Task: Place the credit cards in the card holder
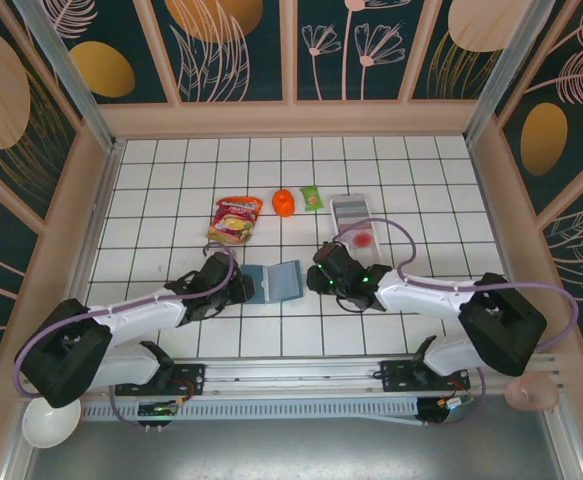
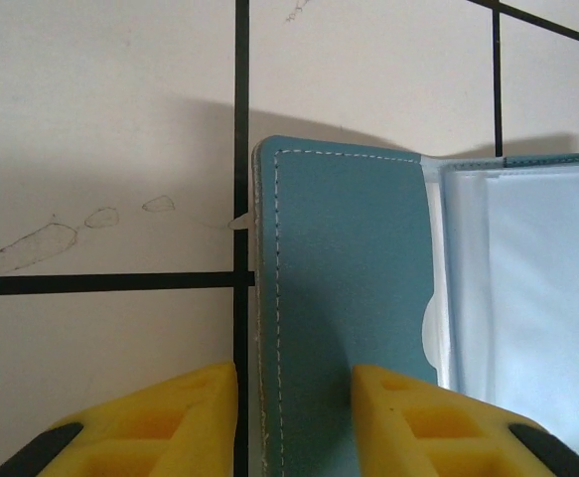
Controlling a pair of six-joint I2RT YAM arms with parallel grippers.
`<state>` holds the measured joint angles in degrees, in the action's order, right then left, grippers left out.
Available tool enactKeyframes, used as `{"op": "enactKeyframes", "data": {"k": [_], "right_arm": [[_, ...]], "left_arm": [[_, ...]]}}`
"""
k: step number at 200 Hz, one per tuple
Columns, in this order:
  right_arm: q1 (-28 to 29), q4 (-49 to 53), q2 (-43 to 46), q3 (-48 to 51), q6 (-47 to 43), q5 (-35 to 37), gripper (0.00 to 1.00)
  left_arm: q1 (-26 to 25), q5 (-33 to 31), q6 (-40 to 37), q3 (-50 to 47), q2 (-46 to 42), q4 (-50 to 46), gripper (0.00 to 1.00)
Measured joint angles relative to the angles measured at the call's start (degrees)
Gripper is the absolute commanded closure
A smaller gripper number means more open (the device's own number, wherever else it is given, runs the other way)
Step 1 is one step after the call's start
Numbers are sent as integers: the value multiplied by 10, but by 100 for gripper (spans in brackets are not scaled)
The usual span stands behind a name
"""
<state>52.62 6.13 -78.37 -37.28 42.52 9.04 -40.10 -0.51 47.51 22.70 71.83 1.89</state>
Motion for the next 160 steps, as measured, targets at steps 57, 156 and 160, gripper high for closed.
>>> {"op": "enactKeyframes", "data": {"k": [57,156,160], "right_arm": [[42,53,34,-113,-24,31,60],[50,3,-147,-164,-32,-27,81],[48,1,-159,-165,-32,-30,81]], "left_arm": [[0,2,-8,-1,-7,0,62],[0,7,-8,-4,-14,5,63],[0,8,-8,-4,-14,5,63]]}}
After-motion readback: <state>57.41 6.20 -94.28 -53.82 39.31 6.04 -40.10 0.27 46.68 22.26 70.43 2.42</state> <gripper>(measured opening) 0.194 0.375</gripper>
